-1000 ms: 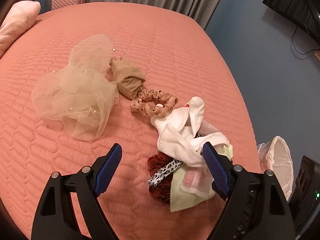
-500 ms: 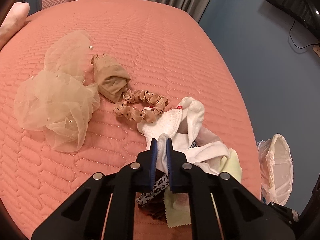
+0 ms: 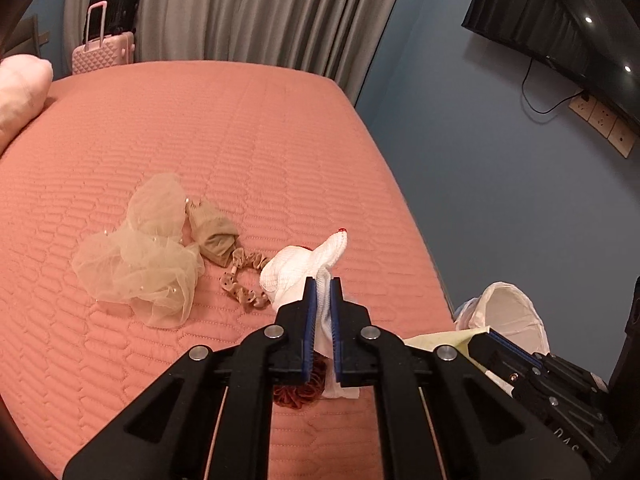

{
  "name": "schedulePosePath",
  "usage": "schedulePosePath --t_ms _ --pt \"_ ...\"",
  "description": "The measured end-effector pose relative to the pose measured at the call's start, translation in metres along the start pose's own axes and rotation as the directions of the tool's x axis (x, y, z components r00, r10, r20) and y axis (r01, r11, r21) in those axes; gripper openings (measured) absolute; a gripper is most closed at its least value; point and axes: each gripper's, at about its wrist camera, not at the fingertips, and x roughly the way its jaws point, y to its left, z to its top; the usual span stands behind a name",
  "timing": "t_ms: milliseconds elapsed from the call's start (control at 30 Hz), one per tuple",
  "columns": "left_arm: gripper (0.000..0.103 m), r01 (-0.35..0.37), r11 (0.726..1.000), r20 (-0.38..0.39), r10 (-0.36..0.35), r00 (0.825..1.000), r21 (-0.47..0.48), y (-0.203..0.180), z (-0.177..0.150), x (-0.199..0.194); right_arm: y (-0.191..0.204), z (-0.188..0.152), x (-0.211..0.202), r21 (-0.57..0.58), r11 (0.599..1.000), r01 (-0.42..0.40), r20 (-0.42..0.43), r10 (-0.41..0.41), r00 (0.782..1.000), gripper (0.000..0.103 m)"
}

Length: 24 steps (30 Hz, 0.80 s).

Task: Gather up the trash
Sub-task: 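Grasp the white glove with left tool while right tool grasps yellow cloth, then carry the glove and yellow cloth with both tools over the wastebasket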

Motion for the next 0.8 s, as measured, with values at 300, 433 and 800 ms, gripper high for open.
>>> schedulePosePath --t_ms 300,433,800 --pt "0.007 0.07 0.993 0.112 -0.081 0.99 0.1 -0.063 0.025 -0.047 -0.008 0.043 -0.091 -0.018 0.999 0.032 0.185 -0.028 0.982 0.002" --pt "0.007 0.107 0.982 0.151 -0.13 0.98 0.154 -0.095 0.032 -0.062 -0.016 0.058 -0.131 -0.02 0.998 0.057 0.258 -0.05 0.965 0.002" --pt "0.007 0.2 0.94 0.178 -0.254 0.951 0.275 -0.177 0.037 -0.083 -0.046 0.075 -0.213 0.001 0.989 0.147 0.376 -0.136 0.917 0.002"
